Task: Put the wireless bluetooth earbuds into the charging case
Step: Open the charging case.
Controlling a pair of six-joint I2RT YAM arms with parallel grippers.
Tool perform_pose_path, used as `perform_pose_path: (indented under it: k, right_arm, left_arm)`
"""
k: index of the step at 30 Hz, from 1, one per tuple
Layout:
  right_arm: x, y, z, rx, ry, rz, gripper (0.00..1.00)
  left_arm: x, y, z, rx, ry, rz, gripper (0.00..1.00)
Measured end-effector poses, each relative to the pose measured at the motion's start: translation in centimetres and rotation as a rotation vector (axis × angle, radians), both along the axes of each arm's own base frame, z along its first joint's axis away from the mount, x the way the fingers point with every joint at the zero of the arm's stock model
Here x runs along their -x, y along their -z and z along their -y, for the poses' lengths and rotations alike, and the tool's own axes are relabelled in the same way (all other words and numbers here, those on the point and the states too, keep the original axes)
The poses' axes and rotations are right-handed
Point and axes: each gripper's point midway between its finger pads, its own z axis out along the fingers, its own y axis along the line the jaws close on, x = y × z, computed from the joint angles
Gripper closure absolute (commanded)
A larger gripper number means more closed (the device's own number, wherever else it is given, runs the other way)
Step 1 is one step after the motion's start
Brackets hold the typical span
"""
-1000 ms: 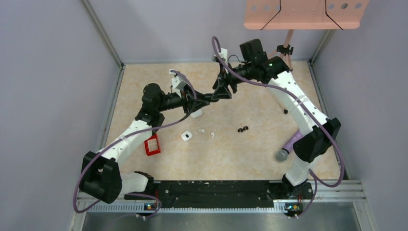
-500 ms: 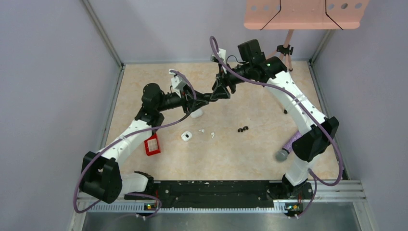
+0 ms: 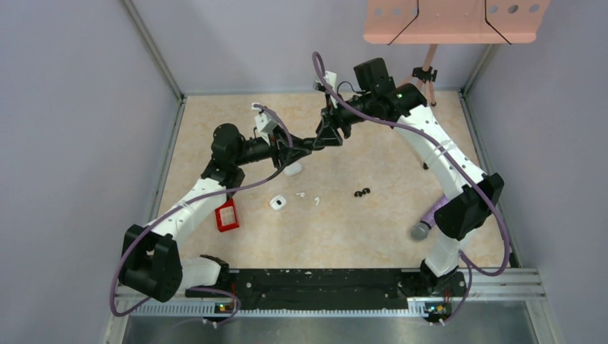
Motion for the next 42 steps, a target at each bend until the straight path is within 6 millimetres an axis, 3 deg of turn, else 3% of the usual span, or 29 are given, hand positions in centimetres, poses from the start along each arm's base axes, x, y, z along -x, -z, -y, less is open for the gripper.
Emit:
perform_pose_path:
  k: [14,23,34,42]
  right_arm:
    - [-0.4,0.0,0.4,-0.004,0.035,-0.036,0.49]
    - [-2.3,-1.1,0.9,-0.033,0.080,0.000,0.50]
    - [-2.3,-1.2,1.0,-0.036,0.085,-0.002,0.49]
    - [-2.4,-4.9,0.9,-0.090,0.104,0.062,0.47]
  left_arm:
    - [-0.1,0.1,0.0,-0.001,0.000,-0.002,1.00]
    - [0.2,0.5,0.3,-0.007,0.028,-0.008,1.00]
    - [0.2,0.4,0.4,-0.003,0.022,-0.013,1.00]
    - [-0.4,0.3,0.0,0.017,-0.019,-0.070,1.00]
